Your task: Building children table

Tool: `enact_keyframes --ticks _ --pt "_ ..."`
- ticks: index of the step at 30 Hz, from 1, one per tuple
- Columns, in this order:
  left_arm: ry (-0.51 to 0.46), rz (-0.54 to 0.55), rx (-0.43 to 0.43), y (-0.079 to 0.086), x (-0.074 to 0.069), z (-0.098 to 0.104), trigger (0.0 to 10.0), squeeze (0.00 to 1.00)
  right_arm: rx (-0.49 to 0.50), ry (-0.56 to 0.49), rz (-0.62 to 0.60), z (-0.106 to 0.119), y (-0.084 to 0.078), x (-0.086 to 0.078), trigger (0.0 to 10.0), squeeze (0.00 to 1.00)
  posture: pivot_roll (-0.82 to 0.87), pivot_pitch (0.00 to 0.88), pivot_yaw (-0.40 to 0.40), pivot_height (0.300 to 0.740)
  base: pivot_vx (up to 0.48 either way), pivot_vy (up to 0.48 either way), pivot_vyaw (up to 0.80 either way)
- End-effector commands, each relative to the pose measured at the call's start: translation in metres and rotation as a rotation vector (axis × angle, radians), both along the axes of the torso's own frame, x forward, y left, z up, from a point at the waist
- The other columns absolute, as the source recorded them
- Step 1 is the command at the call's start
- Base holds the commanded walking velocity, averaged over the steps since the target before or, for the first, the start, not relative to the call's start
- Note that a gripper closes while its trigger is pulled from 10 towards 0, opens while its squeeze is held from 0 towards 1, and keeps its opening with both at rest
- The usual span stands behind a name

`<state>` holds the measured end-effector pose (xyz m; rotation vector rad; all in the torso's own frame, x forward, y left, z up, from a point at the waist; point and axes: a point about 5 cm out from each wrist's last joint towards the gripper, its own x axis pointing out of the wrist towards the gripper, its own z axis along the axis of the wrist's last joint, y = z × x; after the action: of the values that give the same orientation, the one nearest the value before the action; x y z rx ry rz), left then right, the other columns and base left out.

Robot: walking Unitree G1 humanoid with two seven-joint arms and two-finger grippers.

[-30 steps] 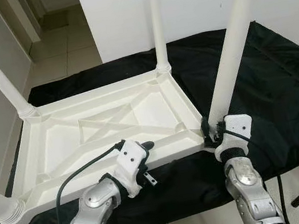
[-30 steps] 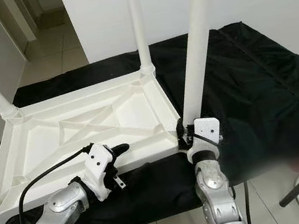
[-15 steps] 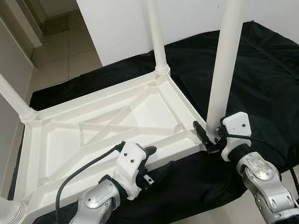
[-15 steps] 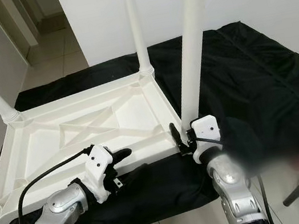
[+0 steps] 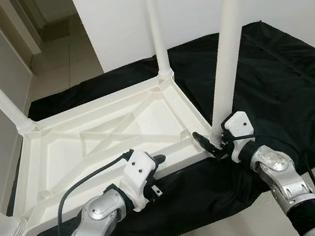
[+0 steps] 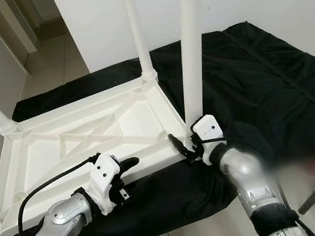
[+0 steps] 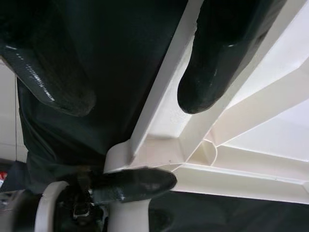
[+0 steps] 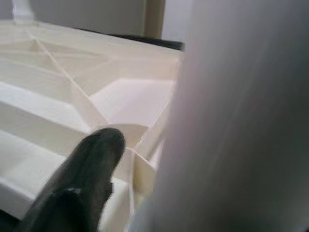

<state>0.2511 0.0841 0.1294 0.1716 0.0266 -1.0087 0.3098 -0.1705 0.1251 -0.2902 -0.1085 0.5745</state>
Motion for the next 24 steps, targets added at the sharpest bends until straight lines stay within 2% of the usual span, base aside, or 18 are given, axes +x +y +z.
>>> enact_keyframes --ticks 1,2,3,9,11,14,16,18,20,22,24 --pt "-0.004 -0.076 0.024 -0.001 -0.002 0.002 10.0 0.00 -0.016 0.024 0.069 -0.005 0.007 0.001 2.7 0.00 -0.09 0.000 0.131 0.740 0.000 0.000 0.00" --pt "-0.004 -0.076 0.024 -0.001 -0.002 0.002 10.0 0.00 -0.016 0.024 0.069 -0.005 0.007 0.001 2.7 0.00 -0.09 0.000 0.131 0.740 0.000 0.000 0.00" --pt "-0.006 -0.076 0.024 -0.001 -0.002 0.002 10.0 0.00 -0.013 0.024 0.079 -0.005 0.007 0.001 0.0 0.00 -0.09 0.000 0.127 0.740 0.000 0.000 0.00" --pt "-0.009 -0.062 0.015 -0.002 -0.003 0.003 10.0 0.00 0.024 0.042 0.083 -0.010 0.004 -0.002 0.0 0.00 -0.08 0.000 0.116 0.740 0.000 0.000 0.00" --pt "-0.007 -0.056 0.002 -0.003 -0.003 0.004 10.0 0.00 0.054 0.047 0.054 -0.011 0.004 -0.003 9.6 0.00 -0.08 0.000 0.116 0.740 0.000 0.000 0.00" --pt "-0.007 -0.056 0.000 -0.004 -0.002 0.005 10.0 0.00 0.071 0.051 0.045 -0.011 0.005 -0.003 9.6 0.00 -0.08 0.000 0.116 0.740 0.000 0.000 0.00" --pt "-0.008 -0.056 -0.001 -0.004 -0.002 0.004 10.0 0.00 0.096 0.050 0.033 -0.012 0.004 -0.003 10.0 0.00 -0.09 0.000 0.112 0.740 0.000 0.000 0.00" --pt "-0.009 -0.053 -0.003 -0.005 -0.001 0.004 10.0 0.00 0.171 0.034 -0.056 -0.010 0.001 -0.003 10.0 0.00 -0.09 0.000 0.104 0.740 0.000 0.000 0.00" --pt "-0.009 -0.052 -0.003 -0.005 -0.001 0.004 10.0 0.00 0.183 0.032 -0.070 -0.009 0.001 -0.003 10.0 0.00 -0.09 0.000 0.104 0.740 0.000 0.000 0.00" --pt "-0.007 -0.050 -0.007 -0.007 -0.002 0.003 10.0 0.00 0.210 0.040 -0.192 -0.016 -0.002 -0.004 10.0 0.00 -0.09 0.000 0.096 0.740 0.000 0.000 0.00" --pt "-0.007 -0.050 -0.007 -0.007 -0.002 0.002 10.0 0.00 0.219 0.044 -0.223 -0.017 -0.002 -0.004 10.0 0.00 -0.09 0.000 0.096 0.740 0.000 0.000 0.00"
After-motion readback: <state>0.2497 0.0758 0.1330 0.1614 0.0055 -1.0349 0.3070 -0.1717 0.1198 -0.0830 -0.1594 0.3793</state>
